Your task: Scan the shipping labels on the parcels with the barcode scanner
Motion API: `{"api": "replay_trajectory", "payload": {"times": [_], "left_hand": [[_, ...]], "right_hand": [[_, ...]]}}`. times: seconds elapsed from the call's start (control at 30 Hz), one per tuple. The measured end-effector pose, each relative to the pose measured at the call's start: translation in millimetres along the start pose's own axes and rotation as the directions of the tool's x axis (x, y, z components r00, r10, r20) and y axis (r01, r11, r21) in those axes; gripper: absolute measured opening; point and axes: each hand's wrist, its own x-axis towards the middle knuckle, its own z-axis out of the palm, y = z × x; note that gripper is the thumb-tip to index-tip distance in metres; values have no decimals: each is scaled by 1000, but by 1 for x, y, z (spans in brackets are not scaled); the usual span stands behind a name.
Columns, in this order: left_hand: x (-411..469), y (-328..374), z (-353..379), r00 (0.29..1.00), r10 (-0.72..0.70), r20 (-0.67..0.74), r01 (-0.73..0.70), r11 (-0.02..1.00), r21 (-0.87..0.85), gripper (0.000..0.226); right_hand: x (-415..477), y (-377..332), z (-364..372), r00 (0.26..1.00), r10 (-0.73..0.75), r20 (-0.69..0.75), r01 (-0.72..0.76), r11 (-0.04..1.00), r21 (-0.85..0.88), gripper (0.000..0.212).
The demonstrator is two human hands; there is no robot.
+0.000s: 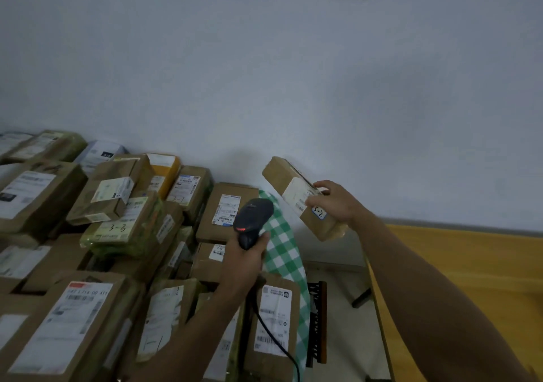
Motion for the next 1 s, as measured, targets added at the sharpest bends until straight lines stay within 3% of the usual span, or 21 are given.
{"api": "replay_trajectory", "payload": {"times": [0.1,0.17,0.27,0.43,0.53,0.83,1.0], "left_hand": [[2,4,-16,980,-190,-52,162,928,-337,12],[4,1,-29,967,-240,-87,182,886,-426,9],[9,-9,-50,958,-260,-121,168,850,-499,7],[10,-17,-67,949,-291,-120,174,804,-569,2],[11,-19,-72,940,-311,-137,179,796,-578,4],[19,-22,-74,942,-319,-106,207,798,-566,15],[20,-25,-72,940,-336,-54,244,777,-580,10]], "right_hand": [[21,-14,43,998,62,6,-62,998,7,73],[37,-26,74,996,84,28,-85,996,23,80],[61,-44,120,993,104,50,-108,991,76,74],[102,-68,185,993,99,63,-103,993,58,80],[129,-63,214,971,109,214,-112,994,0,68],[142,-55,223,946,94,310,-77,995,-66,38],[93,-81,193,943,51,328,-67,997,35,50]]}}
